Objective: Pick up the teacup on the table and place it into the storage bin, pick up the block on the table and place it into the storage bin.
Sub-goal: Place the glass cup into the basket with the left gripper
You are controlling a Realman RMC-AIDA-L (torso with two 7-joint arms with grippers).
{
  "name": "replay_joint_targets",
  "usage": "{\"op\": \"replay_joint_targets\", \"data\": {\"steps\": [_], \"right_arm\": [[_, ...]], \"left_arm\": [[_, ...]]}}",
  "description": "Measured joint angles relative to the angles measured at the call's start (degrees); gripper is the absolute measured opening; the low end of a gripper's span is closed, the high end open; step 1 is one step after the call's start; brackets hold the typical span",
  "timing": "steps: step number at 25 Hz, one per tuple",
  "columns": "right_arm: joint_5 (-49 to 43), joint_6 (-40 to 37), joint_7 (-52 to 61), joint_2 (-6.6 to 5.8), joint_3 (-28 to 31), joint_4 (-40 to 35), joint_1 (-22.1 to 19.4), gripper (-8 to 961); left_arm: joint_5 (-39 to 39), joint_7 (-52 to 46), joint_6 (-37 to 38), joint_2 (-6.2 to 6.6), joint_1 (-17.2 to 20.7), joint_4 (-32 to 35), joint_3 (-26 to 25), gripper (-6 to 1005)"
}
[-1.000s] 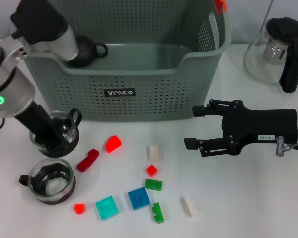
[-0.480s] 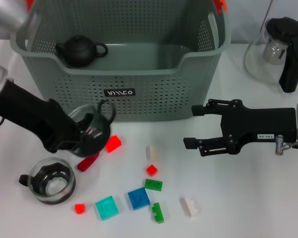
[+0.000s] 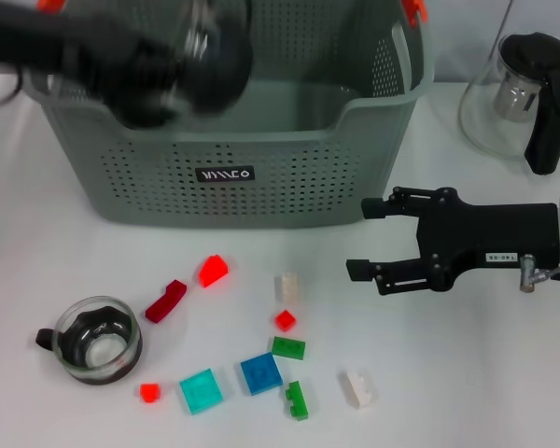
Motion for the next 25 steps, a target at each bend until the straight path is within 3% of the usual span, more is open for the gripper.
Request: {"op": "replay_joint_targets", "data": {"steps": [4, 7, 12, 15, 18, 23, 25], "right_arm": [[0.01, -0.34, 0.01, 0.00, -0.17, -0.17, 0.04, 912], [0.00, -1.12, 0.01, 0.00, -0.02, -0.33, 0.04, 912], [0.26, -1.72, 0.01, 0.00, 0.16, -0.46, -0.22, 913], [0.34, -1.72, 0.01, 0.05, 0.17, -0.52, -0.34, 914], [0.36, -1.72, 0.01, 0.09, 0.17, -0.52, -0.44, 914], [0.31, -1.70, 0.01, 0.18, 0.17, -0.36, -0.57, 912], [0.23, -1.53, 0.01, 0.18, 0.17, -0.16, -0.58, 912]], "left_arm": [[-0.16, -2.75, -8.84, -0.20, -3.26, -0.74, -0.82, 36], [2.10, -6.10, -15.52, 0.61, -5.51, -0.73, 3.58, 36], [13.73, -14.68, -27.26, 3.28, -11.81, -5.30, 15.05, 36], [20.65, -16.02, -30.07, 3.28, -15.81, -9.21, 17.21, 36], [29.95, -17.80, -34.26, 1.75, -19.64, -13.05, 19.64, 37], [45.11, -20.80, -44.73, -3.51, -23.07, -18.31, 24.88, 37], [47.61, -20.88, -48.33, -4.96, -23.94, -20.83, 26.23, 37]]}}
